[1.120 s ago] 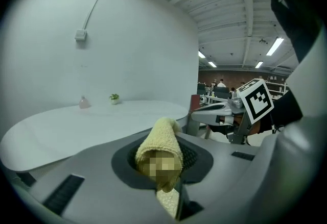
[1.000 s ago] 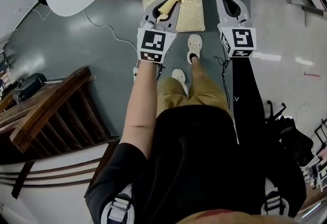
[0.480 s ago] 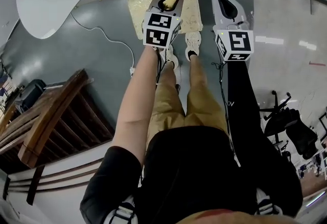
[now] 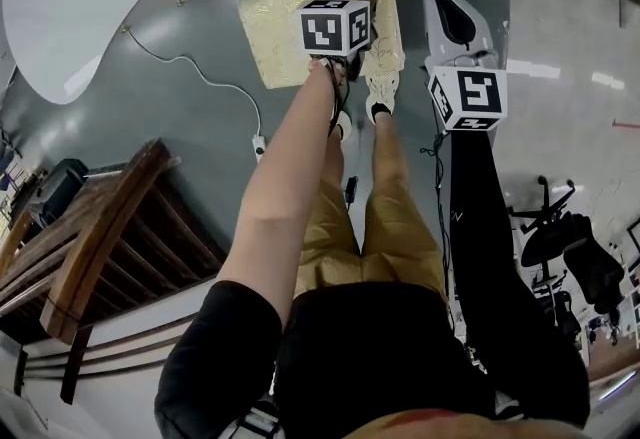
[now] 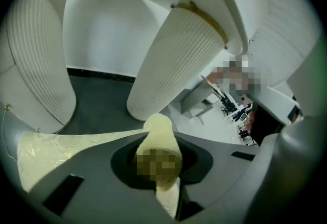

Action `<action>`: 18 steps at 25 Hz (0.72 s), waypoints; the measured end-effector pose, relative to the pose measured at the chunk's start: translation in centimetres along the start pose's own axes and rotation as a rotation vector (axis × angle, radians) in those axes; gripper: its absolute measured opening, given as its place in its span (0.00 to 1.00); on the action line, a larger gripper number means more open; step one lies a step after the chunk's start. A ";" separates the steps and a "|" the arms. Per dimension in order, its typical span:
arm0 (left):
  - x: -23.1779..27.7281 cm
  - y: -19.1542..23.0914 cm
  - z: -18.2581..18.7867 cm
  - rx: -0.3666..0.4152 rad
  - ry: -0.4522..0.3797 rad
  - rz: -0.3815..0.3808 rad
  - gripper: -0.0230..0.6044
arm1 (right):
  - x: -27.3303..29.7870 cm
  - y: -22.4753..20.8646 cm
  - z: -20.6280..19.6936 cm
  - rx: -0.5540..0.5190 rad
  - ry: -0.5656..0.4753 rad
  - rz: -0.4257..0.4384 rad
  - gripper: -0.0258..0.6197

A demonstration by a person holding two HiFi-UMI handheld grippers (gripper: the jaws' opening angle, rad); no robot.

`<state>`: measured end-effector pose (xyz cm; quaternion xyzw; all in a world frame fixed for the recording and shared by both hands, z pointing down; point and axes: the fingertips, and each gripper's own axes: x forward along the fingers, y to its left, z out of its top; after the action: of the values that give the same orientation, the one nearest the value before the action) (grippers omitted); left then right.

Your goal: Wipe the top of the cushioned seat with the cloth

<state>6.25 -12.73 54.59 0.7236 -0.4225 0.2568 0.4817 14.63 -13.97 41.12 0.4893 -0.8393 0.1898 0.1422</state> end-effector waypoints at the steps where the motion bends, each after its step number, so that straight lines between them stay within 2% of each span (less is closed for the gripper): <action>1: 0.4 1.0 -0.5 -0.012 0.013 0.023 0.12 | 0.2 0.1 -0.4 -0.002 0.006 0.001 0.04; 10: -1.6 9.6 -2.6 -0.041 0.019 0.195 0.13 | 1.8 2.0 -2.1 -0.040 0.048 0.031 0.04; 18: -6.7 17.5 -3.6 -0.073 0.004 0.281 0.13 | 4.1 6.0 -1.8 -0.079 0.059 0.071 0.04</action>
<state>-12.07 -10.15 59.18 0.6388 -0.5278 0.3078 0.4676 7.48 -13.57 43.38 0.4473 -0.8584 0.1760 0.1791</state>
